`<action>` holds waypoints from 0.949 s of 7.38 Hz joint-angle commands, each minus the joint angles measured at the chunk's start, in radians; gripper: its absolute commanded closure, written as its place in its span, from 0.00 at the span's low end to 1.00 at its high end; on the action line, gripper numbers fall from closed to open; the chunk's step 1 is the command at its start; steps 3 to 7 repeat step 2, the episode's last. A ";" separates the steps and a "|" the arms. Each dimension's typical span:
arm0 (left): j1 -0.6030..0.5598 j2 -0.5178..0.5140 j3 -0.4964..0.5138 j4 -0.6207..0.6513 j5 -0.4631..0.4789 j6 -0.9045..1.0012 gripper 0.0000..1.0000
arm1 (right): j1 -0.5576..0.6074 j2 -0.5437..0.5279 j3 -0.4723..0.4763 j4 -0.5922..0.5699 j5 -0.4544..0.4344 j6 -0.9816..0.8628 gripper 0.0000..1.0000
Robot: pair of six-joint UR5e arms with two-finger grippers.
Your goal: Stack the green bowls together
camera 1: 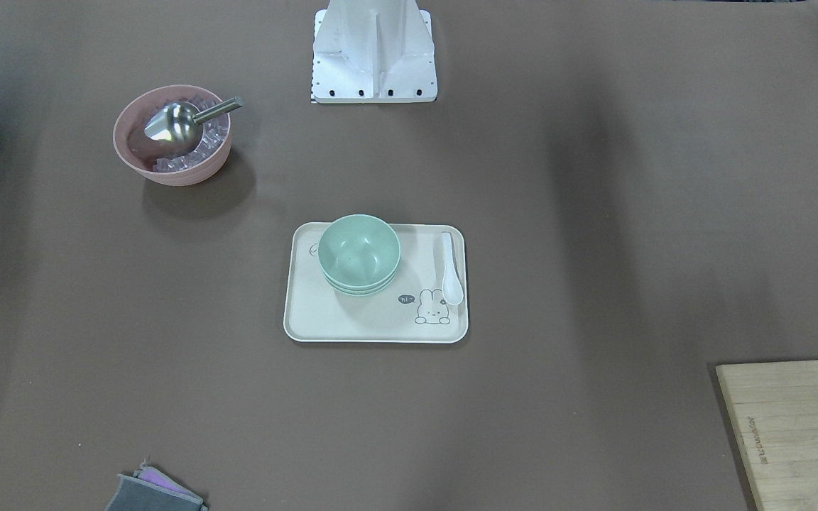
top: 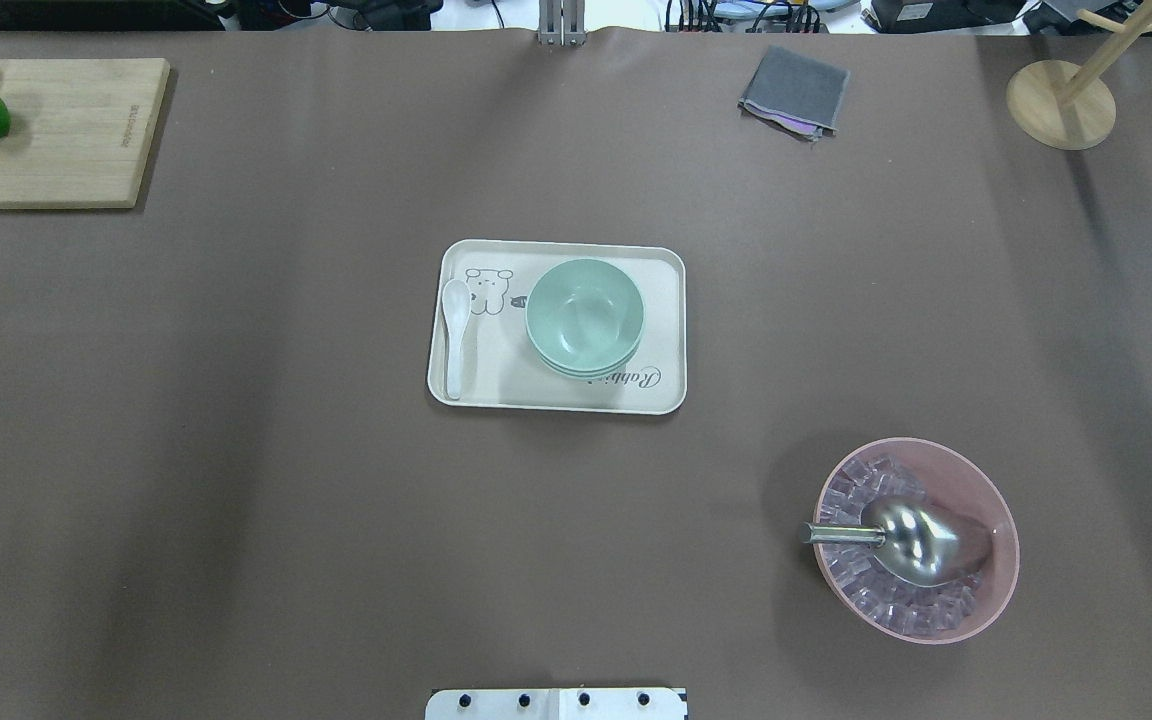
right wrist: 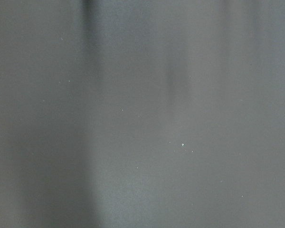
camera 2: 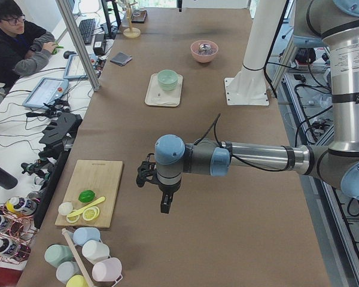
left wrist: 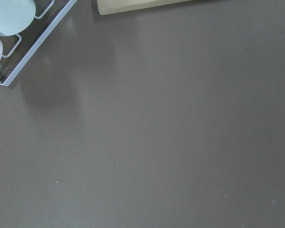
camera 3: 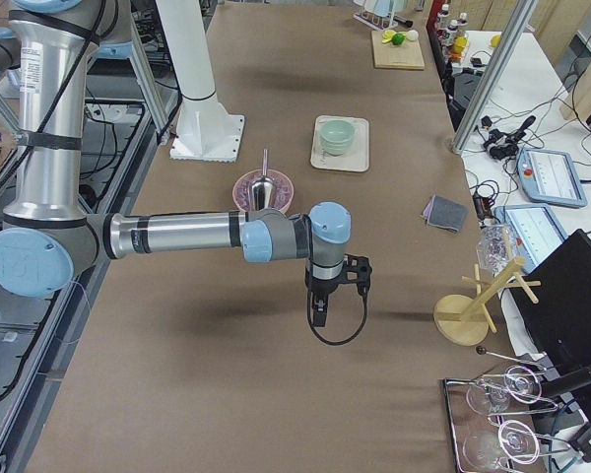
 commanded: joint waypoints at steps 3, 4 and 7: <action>0.001 0.003 0.000 0.001 0.000 0.001 0.02 | 0.000 -0.001 -0.001 0.000 0.000 0.000 0.00; 0.001 0.003 0.000 0.001 0.000 0.001 0.02 | 0.000 -0.001 -0.001 0.000 0.000 0.000 0.00; 0.001 0.003 0.000 0.001 0.000 0.001 0.02 | 0.000 -0.001 -0.001 0.000 0.000 0.000 0.00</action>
